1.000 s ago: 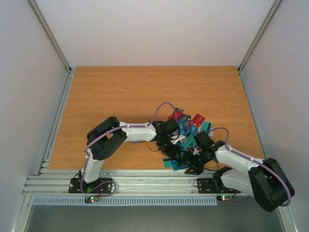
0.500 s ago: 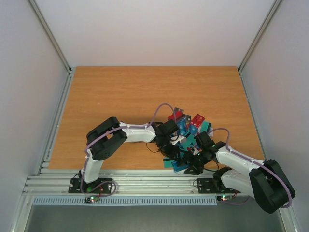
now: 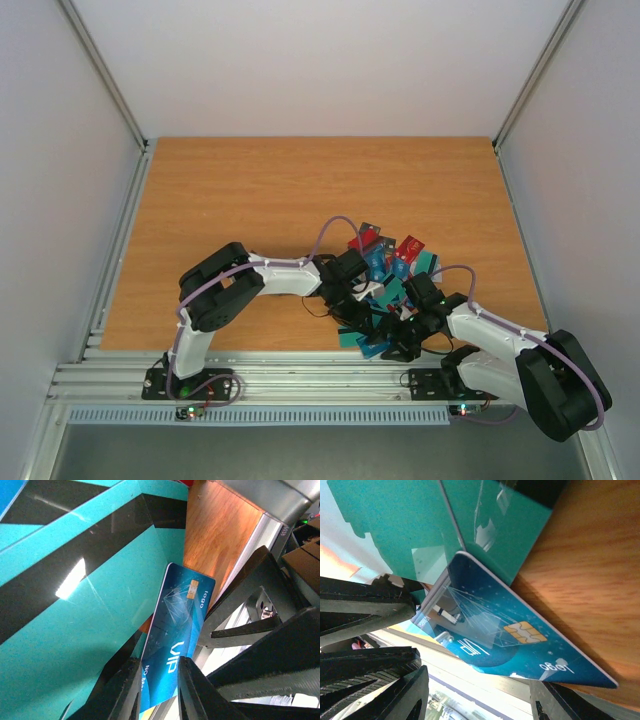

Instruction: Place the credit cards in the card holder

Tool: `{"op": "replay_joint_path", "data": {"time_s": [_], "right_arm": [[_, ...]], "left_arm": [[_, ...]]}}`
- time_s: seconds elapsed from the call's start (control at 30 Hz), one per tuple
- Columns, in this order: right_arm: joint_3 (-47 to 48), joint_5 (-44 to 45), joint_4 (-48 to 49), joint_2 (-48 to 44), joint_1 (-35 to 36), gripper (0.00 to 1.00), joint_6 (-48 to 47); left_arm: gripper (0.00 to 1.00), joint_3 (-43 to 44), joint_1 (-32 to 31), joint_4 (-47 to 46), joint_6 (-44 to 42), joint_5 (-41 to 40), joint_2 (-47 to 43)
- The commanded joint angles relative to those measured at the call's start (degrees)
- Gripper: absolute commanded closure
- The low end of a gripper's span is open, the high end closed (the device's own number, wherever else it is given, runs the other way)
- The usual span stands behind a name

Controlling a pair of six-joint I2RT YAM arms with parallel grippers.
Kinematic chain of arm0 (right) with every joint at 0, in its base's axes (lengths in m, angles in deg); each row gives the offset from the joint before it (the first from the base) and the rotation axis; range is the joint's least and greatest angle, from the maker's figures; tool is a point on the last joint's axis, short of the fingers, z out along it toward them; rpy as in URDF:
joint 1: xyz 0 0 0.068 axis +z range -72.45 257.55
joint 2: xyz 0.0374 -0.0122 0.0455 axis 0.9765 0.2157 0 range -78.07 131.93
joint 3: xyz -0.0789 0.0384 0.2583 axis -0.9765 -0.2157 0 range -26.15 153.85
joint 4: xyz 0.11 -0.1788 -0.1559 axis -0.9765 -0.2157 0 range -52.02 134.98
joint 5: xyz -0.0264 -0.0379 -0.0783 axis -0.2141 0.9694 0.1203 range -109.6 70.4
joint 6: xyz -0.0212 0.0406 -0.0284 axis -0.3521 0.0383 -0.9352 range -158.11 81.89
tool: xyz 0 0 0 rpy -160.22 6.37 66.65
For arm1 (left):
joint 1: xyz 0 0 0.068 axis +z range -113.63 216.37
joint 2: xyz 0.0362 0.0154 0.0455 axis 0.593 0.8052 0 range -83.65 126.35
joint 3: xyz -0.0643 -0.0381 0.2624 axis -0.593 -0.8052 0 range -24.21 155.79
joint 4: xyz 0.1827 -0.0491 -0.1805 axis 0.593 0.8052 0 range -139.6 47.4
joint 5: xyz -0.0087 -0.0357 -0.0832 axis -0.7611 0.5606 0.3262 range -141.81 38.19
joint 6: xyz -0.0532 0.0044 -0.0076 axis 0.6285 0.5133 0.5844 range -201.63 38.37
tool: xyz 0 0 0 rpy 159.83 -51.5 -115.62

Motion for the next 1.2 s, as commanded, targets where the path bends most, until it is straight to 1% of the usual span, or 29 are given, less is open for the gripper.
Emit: {"op": "replay_joint_path", "data": {"time_s": [0.0, 0.3, 0.5, 0.67, 0.8, 0.97, 1.03, 1.1, 1.17], "right_arm": [[-2.45, 3.39, 13.61, 3.65, -0.22, 0.44, 1.78], [-2.21, 3.43, 13.44, 1.59, -0.22, 0.47, 3.5], [-2.73, 5.03, 9.85, -1.79, -0.22, 0.48, 4.54], [-4.39, 5.88, 8.7, -2.38, -0.14, 0.54, 6.26], [-6.12, 5.85, 11.38, -1.53, -0.13, 0.54, 7.96], [-8.4, 4.88, 18.5, 1.8, 0.21, 0.55, 10.34], [-9.13, 4.76, 21.0, 1.78, 0.22, 0.55, 11.3], [-8.58, 5.48, 20.14, 0.04, 0.34, 0.55, 11.17], [-6.35, 7.0, 15.56, -2.77, 0.47, 0.55, 9.8]], "left_arm": [[0.76, -0.57, -2.12, -0.19, -0.05, 6.38, 0.95], [0.78, -0.16, -2.28, 0.05, -0.26, 9.98, 2.63], [0.79, 0.0, -2.71, 0.45, -0.32, 11.05, 3.54], [0.79, 0.56, -2.74, 1.03, 0.37, 10.63, 4.79], [0.79, 1.07, -2.74, 1.57, 0.72, 9.9, 5.87], [0.79, 1.02, -2.74, 1.01, 1.75, 10.46, 6.33], [0.79, 1.03, -2.74, 1.01, 2.2, 10.85, 6.44], [0.8, 0.86, -2.74, 1.07, 2.54, 11.33, 6.27], [0.8, 0.5, -2.74, 1.04, 2.71, 11.31, 5.83]]}}
